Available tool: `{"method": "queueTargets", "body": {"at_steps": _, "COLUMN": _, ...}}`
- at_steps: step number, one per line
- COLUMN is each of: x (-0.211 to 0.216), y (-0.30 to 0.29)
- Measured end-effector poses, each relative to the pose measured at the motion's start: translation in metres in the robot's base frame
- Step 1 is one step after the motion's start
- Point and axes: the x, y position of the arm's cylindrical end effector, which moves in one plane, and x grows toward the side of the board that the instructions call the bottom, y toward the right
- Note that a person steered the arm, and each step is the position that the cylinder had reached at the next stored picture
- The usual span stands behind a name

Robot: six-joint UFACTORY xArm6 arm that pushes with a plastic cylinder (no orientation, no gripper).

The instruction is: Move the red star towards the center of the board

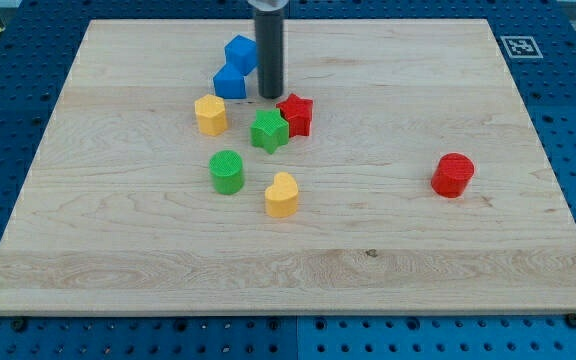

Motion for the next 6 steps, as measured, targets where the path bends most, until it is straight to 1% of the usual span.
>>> {"method": "queueTargets", "body": {"at_steps": 1, "x": 0.003, "y": -0.005}}
{"method": "queueTargets", "body": {"at_steps": 3, "x": 0.039, "y": 0.004}}
{"method": "queueTargets", "body": {"at_steps": 5, "x": 0.041, "y": 0.09}}
{"method": "queueTargets", "body": {"at_steps": 6, "x": 0.051, "y": 0.093}}
